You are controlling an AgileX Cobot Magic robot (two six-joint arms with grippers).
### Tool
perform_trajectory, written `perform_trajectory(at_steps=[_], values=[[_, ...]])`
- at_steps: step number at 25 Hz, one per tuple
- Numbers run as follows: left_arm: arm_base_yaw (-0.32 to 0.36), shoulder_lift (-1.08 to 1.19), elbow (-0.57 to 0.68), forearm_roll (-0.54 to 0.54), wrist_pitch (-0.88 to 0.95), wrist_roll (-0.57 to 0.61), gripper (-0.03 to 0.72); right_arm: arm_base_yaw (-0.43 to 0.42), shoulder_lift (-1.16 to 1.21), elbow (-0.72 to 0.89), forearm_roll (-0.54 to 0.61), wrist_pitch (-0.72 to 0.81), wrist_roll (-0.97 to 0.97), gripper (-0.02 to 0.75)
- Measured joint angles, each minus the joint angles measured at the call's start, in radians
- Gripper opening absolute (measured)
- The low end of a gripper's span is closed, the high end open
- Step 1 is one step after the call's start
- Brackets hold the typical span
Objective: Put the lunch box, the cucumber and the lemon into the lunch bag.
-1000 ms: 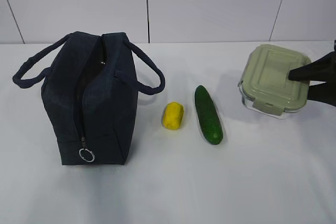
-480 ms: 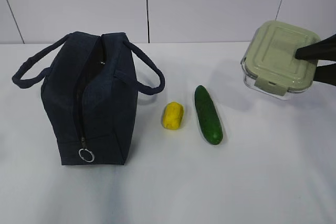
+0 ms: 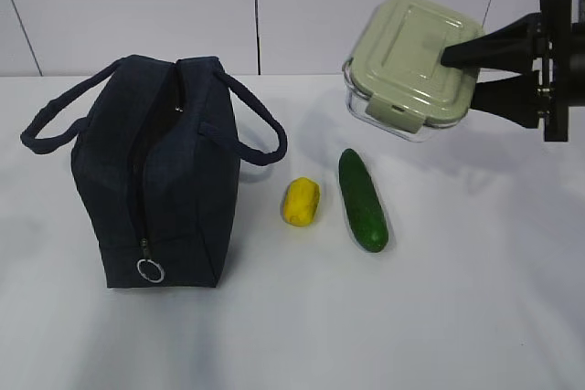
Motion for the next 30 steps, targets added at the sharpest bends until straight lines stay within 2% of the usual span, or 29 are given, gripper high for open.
perform_trajectory(at_steps=[5,10,13,16,21,30], values=[[0.0,0.086,-0.002,-0.075,-0.066,0.045,0.337,0.084,0.0,-0.057,0.046,0.0,0.0,0.361],[0.0,0.209,-0.025,-0.224,-0.129,0.133,0.351,0.16,0.0,-0.128,0.083,0.004,0.0,0.361],[0.0,0.298,-0.09,-0.311,-0.135,0.224,0.353,0.187,0.0,-0.163,0.087,0.009,0.0,0.361],[0.0,0.399,-0.168,-0.334,-0.142,0.276,0.353,0.208,0.0,-0.176,0.092,0.003,0.0,0.361],[0.0,0.585,-0.29,-0.353,-0.104,0.293,0.353,0.245,0.0,-0.178,0.098,-0.037,0.0,0.361],[0.0,0.804,-0.468,-0.364,-0.04,0.303,0.353,0.308,0.075,-0.181,0.21,-0.053,-0.036,0.361]])
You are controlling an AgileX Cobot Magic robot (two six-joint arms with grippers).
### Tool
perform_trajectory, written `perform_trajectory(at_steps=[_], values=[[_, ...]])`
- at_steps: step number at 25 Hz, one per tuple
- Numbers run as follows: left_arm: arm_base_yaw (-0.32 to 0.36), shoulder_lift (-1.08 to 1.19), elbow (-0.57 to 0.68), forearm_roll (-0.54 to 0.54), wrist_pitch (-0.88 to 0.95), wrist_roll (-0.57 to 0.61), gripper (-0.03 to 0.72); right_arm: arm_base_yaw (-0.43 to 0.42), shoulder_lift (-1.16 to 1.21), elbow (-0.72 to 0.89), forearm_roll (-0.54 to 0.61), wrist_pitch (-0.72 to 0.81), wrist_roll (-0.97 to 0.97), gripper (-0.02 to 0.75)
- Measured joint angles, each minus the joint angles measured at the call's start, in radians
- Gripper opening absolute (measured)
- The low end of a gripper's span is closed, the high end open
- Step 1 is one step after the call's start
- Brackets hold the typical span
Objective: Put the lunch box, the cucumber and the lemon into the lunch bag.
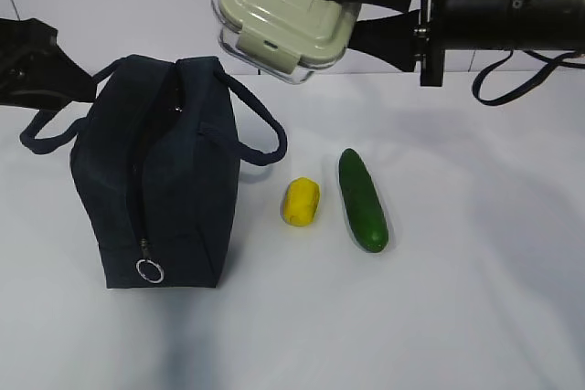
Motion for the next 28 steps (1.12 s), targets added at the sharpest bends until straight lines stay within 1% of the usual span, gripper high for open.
perform_trajectory(at_steps=[5,7,9,10,11,14,15,17,22,28], values=[[0.0,0.088,-0.05,-0.008,0.005,0.002,0.353,0.049,0.061,-0.042,0.014,-0.007,-0.023,0.361],[0.0,0.119,-0.051,-0.01,0.006,0.002,0.352,0.07,0.085,-0.065,0.017,-0.017,-0.023,0.361],[0.0,0.149,-0.051,-0.01,0.009,0.002,0.335,0.085,0.108,-0.091,0.017,-0.025,-0.023,0.361],[0.0,0.159,-0.051,-0.012,0.01,0.002,0.309,0.092,0.117,-0.106,0.017,-0.028,-0.023,0.361],[0.0,0.169,-0.051,-0.017,0.013,0.002,0.267,0.097,0.129,-0.118,0.017,-0.028,-0.023,0.361],[0.0,0.179,-0.054,-0.026,0.023,0.022,0.082,0.103,0.162,-0.154,0.024,-0.028,-0.023,0.361],[0.0,0.179,-0.054,-0.038,0.032,0.036,0.041,0.103,0.173,-0.162,0.024,-0.028,-0.023,0.361],[0.0,0.179,-0.054,-0.071,0.051,0.074,0.008,0.103,0.192,-0.17,0.026,-0.036,-0.023,0.361],[0.0,0.179,-0.054,-0.195,0.093,0.158,-0.004,0.103,0.229,-0.172,0.026,-0.042,-0.023,0.361],[0.0,0.159,-0.054,-0.283,0.097,0.215,-0.004,0.103,0.24,-0.174,0.026,-0.044,-0.027,0.361]])
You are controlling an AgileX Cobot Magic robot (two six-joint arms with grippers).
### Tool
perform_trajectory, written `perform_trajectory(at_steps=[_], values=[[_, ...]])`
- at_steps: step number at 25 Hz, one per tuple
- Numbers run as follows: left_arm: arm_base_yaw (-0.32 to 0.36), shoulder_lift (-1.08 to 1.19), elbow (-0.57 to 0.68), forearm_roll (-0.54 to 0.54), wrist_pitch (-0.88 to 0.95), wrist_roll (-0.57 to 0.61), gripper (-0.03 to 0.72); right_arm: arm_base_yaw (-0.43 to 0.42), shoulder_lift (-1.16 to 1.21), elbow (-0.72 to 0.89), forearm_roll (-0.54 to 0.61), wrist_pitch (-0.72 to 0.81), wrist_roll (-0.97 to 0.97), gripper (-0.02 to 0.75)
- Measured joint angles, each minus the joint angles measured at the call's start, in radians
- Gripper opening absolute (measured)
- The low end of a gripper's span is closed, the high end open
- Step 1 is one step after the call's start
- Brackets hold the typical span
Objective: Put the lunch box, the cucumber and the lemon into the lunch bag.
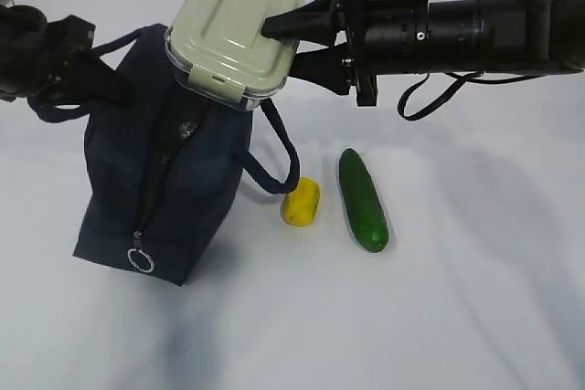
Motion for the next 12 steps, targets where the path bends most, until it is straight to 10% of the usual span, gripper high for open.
perform_trajectory(at_steps=[12], values=[[0.0,-0.05,0.0,-0.174,-0.002,0.11,-0.005,0.0,0.039,0.0,-0.153,-0.035,-0.004,0.361]])
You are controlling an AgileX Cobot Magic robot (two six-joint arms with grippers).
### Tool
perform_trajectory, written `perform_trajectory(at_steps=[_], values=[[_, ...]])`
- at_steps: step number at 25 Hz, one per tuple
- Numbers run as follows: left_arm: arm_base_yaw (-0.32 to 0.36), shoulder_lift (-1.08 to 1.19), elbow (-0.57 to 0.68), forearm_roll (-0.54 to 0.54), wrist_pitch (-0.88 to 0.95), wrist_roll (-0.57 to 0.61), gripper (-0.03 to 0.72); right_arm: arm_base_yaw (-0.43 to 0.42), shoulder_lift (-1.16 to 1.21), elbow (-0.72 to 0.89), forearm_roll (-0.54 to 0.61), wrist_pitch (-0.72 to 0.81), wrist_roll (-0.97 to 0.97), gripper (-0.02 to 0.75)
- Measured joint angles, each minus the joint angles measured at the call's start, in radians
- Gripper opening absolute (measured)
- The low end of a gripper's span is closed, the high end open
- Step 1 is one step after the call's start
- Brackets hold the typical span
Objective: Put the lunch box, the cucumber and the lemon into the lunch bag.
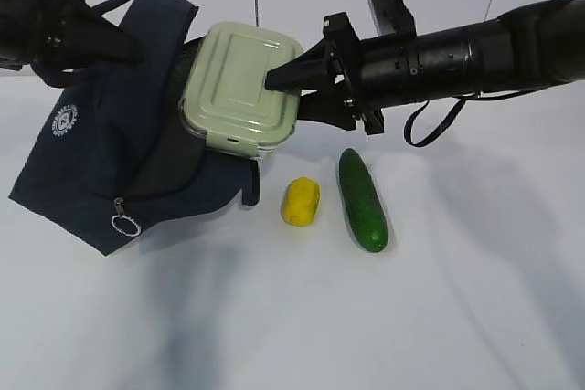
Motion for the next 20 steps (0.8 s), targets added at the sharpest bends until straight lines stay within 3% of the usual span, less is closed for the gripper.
perform_trajectory(at_steps=[6,15,20], values=[[0.0,0.0,0.0,-0.07,0.016,0.041,-0.005,0.029,0.045,0.0,0.022,-0.01,0.0,0.361],[0.0,0.022,0.0,-0.078,0.051,0.043,-0.006,0.128,0.087,-0.079,0.089,-0.034,-0.014,0.36],[0.002,0.08,-0.003,-0.183,0.057,0.093,-0.006,0.143,0.117,-0.158,0.074,-0.074,-0.018,0.36]])
